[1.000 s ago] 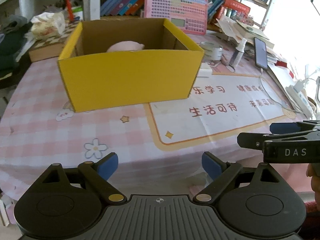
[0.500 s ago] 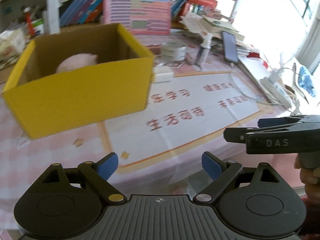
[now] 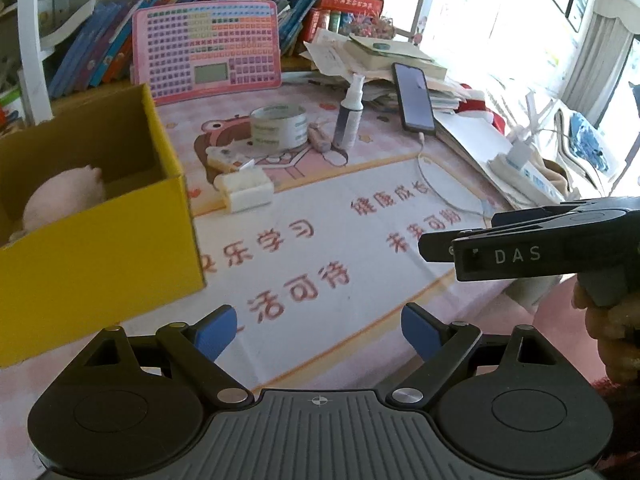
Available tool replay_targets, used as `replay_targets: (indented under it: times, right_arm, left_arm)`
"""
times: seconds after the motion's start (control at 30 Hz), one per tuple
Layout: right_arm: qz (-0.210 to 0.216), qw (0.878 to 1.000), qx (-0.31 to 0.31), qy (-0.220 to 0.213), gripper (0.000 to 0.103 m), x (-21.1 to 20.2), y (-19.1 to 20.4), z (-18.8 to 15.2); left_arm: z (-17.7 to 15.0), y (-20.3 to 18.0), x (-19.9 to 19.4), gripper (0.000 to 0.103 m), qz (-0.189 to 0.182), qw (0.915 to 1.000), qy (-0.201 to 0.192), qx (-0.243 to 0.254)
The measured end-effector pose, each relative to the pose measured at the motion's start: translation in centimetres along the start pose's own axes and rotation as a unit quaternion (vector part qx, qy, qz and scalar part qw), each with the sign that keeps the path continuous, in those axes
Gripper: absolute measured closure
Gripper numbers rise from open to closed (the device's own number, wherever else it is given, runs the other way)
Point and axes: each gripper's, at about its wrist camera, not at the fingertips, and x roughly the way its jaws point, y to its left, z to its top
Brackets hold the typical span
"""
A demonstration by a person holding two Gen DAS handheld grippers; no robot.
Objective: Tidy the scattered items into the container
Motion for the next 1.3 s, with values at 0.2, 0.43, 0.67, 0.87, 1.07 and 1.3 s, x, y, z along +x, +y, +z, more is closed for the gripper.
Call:
replay_targets:
  times: [0.2,0.43,0.67,0.87,1.07,1.3]
  right_arm:
    - [0.012,1.000,-0.007,0.000,0.018,2.1,-2.3,1.9]
    - [0.030,1.000,-0.006,-0.006,0.025,5.0,-5.2,4.4]
    - [0.058,0.998,-0.034,-0.021,0.038,7.7,-6.8,7.2]
    - [0.073,0.995,-0.064,-0.032,0.039,10.3,-7.6,9.9]
    - [0.084,0.993,-0.073,-0.041,0.039,13.6,-8.6,12.3]
    - [0.091,0.992,-0.075,-0.050,0.039,17.5,-9.1,14.5]
  left_arm:
    - [2.1,-0.9,2.8,0.013,0.014,0.9999,0.007,-0.005]
    - [4.8,-1.4,5.9,0.018,0.050,0.9986,0.007,-0.014]
    - [7.7,-1.4,8.6,0.024,0.104,0.9940,0.001,-0.034]
    - [9.0,-0.5,10.9,0.024,0.150,0.9858,0.002,-0.076]
    - [9.8,0.0,12.9,0.024,0.193,0.9777,0.013,-0.082]
    - [11.0,0.7,14.9,0.028,0.227,0.9687,0.020,-0.097]
